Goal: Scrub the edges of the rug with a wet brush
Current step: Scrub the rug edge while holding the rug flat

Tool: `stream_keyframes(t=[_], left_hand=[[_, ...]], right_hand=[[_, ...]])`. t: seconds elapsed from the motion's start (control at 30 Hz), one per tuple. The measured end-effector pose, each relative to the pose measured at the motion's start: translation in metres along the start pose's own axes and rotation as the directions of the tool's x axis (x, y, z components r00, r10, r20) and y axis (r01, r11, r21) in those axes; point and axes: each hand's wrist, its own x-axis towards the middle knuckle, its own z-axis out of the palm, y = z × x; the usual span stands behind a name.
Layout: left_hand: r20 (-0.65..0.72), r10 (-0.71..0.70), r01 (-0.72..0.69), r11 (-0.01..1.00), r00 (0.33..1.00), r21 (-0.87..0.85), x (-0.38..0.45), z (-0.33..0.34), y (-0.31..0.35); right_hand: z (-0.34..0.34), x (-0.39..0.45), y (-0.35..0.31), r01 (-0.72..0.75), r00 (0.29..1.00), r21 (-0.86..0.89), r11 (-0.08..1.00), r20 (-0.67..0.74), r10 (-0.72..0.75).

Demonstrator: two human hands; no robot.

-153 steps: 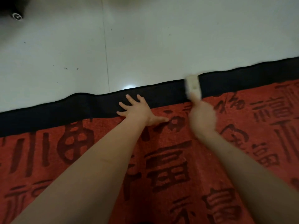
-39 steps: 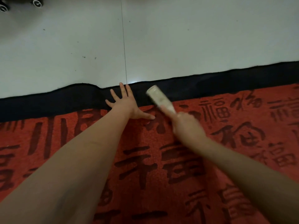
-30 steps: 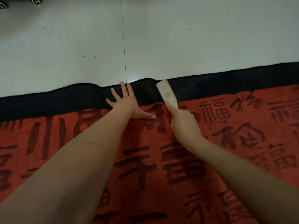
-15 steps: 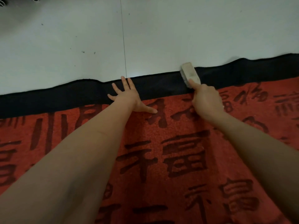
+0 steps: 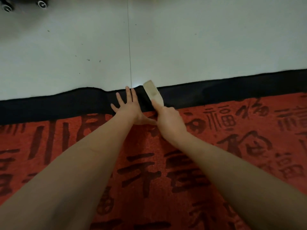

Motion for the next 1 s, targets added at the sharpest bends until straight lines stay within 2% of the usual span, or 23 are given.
stream_keyframes(t=[0.03, 0.1, 0.17, 0.2, 0.3, 0.4, 0.47, 0.53, 0.6, 0.63, 0.7, 0.77, 0.8, 0.87, 0.93, 0.97, 1.0], left_hand=[[-0.015, 0.006, -0.006, 1.000, 1.000, -0.005, 0.000, 0.001, -0.003], [-0.026, 0.019, -0.019, 1.000, 0.999, -0.010, -0.001, 0.002, -0.009], [-0.027, 0.027, -0.027, 0.999, 0.999, -0.018, 0.000, 0.004, -0.010], [-0.029, 0.030, -0.030, 0.999, 0.999, -0.023, 0.001, 0.005, -0.010], [-0.062, 0.017, -0.020, 0.998, 0.998, -0.060, 0.003, 0.002, -0.012], [-0.106, 0.010, -0.023, 0.992, 0.994, -0.122, 0.007, 0.002, -0.025], [-0.127, 0.015, -0.031, 0.992, 0.992, -0.119, 0.006, 0.003, -0.031], [-0.122, 0.017, -0.028, 0.996, 0.992, -0.089, 0.003, 0.001, -0.030], [-0.119, 0.006, -0.015, 0.997, 0.993, -0.075, 0.002, 0.001, -0.027], [-0.118, -0.005, -0.004, 0.997, 0.993, -0.076, 0.001, 0.000, -0.026], [-0.112, -0.012, 0.005, 0.998, 0.994, -0.064, 0.005, -0.001, -0.026], [-0.108, -0.027, 0.024, 0.999, 0.994, -0.029, 0.009, 0.004, -0.029], [-0.102, -0.033, 0.032, 0.999, 0.994, -0.006, 0.010, 0.005, -0.030], [-0.083, -0.045, 0.046, 0.999, 0.996, 0.008, 0.011, 0.006, -0.031], [-0.080, -0.053, 0.054, 0.998, 0.995, 0.018, 0.011, 0.004, -0.029], [-0.074, -0.053, 0.055, 0.998, 0.996, 0.021, 0.011, 0.003, -0.028], [-0.069, -0.049, 0.051, 0.998, 0.996, 0.030, 0.012, 0.003, -0.027]], right_hand=[[-0.001, 0.003, 0.008, 0.023, 0.999, -0.043, 0.999, -0.034, -0.024], [-0.029, 0.018, 0.040, -0.061, 0.996, -0.177, 0.982, -0.077, 0.047], [-0.065, 0.030, 0.059, -0.194, 0.980, -0.196, 0.961, -0.090, 0.179], [-0.073, 0.032, 0.056, -0.205, 0.978, -0.193, 0.960, -0.087, 0.191], [-0.041, 0.030, -0.003, -0.013, 1.000, -0.147, 0.989, 0.008, 0.014], [0.019, 0.010, -0.037, 0.028, 0.999, 0.011, 1.000, 0.025, -0.028], [0.021, 0.003, -0.020, 0.035, 0.999, -0.057, 0.998, -0.002, -0.036], [-0.003, 0.008, 0.012, -0.080, 0.997, -0.181, 0.980, -0.013, 0.079], [-0.023, 0.015, 0.031, -0.287, 0.953, -0.108, 0.952, -0.130, 0.272], [-0.021, 0.016, 0.024, -0.342, 0.930, -0.038, 0.939, -0.154, 0.333], [0.000, 0.008, -0.012, -0.264, 0.959, 0.016, 0.964, -0.098, 0.265], [0.023, -0.006, -0.031, -0.074, 0.997, -0.020, 0.997, 0.009, 0.074], [0.020, -0.005, -0.022, -0.037, 0.999, -0.068, 0.997, 0.001, 0.037], [-0.007, 0.007, 0.023, -0.145, 0.989, -0.154, 0.977, -0.059, 0.137], [-0.029, 0.012, 0.053, -0.355, 0.922, -0.059, 0.933, -0.188, 0.339], [-0.024, 0.007, 0.047, -0.382, 0.903, -0.003, 0.924, -0.214, 0.373], [-0.011, -0.001, 0.030, -0.338, 0.920, 0.033, 0.941, -0.201, 0.337]])
